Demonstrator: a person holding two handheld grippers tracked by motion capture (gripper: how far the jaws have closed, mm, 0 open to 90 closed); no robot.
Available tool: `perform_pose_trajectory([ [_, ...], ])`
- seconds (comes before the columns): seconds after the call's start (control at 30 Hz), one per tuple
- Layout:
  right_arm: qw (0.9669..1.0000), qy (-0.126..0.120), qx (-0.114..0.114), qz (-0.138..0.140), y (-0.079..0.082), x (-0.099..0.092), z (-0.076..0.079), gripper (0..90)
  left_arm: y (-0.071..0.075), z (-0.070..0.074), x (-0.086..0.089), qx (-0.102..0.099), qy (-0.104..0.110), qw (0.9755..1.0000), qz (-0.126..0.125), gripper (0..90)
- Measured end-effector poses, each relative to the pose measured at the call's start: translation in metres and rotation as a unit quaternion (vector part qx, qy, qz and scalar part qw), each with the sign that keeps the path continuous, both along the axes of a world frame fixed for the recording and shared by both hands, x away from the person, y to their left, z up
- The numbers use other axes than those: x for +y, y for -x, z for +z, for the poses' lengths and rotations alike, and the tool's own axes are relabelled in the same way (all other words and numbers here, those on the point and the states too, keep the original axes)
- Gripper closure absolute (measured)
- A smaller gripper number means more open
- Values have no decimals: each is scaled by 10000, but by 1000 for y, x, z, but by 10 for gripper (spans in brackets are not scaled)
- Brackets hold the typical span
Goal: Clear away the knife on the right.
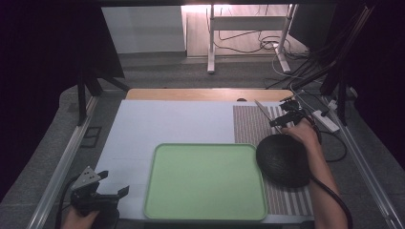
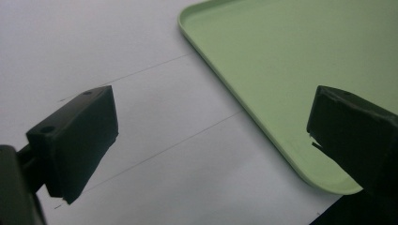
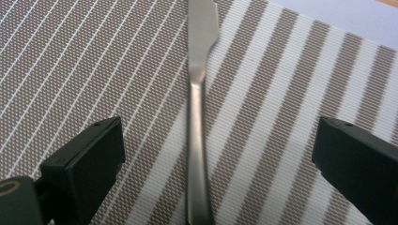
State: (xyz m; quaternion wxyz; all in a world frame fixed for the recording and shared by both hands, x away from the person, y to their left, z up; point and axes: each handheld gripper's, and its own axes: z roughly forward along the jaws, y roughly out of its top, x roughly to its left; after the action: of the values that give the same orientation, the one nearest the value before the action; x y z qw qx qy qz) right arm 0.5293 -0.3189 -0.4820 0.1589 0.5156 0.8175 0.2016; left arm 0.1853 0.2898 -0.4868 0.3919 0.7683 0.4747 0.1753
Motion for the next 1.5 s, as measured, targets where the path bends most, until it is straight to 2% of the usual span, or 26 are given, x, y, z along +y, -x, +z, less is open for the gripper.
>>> perform_pose_trajectory([
  [0.1,10000,-6,44,19,-3,4,-2,35,0,0,0,-2,-1,10000,-2,32],
  [0.17,9998,49,168,65,-6,9,-8,43,0,0,0,-5,-6,10000,-3,32],
  [0.23,9996,47,249,117,-8,10,-12,93,0,0,0,-9,-5,10000,-3,33],
  [0.33,9995,46,304,115,-11,9,-16,222,0,0,0,-4,-5,10000,-6,33],
  [0.4,9995,70,294,112,-12,8,-16,247,0,0,0,-2,-11,10000,-9,33],
  [0.43,9995,77,212,203,-12,8,-15,360,0,0,0,-3,-14,10000,-10,33],
  [0.53,9995,43,119,305,-11,11,-14,524,0,0,-1,-7,-30,10000,-12,33],
  [0.6,9989,39,182,432,-11,12,-13,609,0,0,-1,-12,-51,10000,-21,34],
  [0.63,9988,45,217,445,-11,13,-12,727,0,0,-1,-12,-54,10000,-21,34],
  [0.67,9989,94,188,422,-10,12,-11,793,0,0,-1,-12,-54,10000,-21,34],
  [0.7,9989,94,188,422,-10,12,-11,793,0,0,-1,-10,-56,10000,-21,34],
  [0.73,9992,-60,273,294,-12,9,-11,797,0,0,-1,-6,-61,10000,-24,34],
  [0.77,9992,-60,273,294,-12,9,-11,797,1,0,-1,-9,-65,10000,-21,34],
  [0.8,9990,-169,292,296,-12,6,-11,799,1,0,-1,-9,-64,10000,-17,33],
  [0.93,9983,-48,269,518,-12,6,-11,801,1,0,-1,-6,-52,10000,-5,33],
  [1.17,9992,-30,37,409,-10,-4,-4,802,1,0,-1,-8,-63,10000,-7,34],
  [1.37,9993,-194,-48,301,-9,-14,5,802,1,0,-2,-11,-74,10000,-7,33],
  [1.4,9992,-305,-70,250,-8,-17,8,802,1,0,-2,-10,-75,10000,-7,33],
  [1.5,9991,-331,-107,224,-7,-19,11,802,1,0,-2,-11,-75,10000,-5,34],
])
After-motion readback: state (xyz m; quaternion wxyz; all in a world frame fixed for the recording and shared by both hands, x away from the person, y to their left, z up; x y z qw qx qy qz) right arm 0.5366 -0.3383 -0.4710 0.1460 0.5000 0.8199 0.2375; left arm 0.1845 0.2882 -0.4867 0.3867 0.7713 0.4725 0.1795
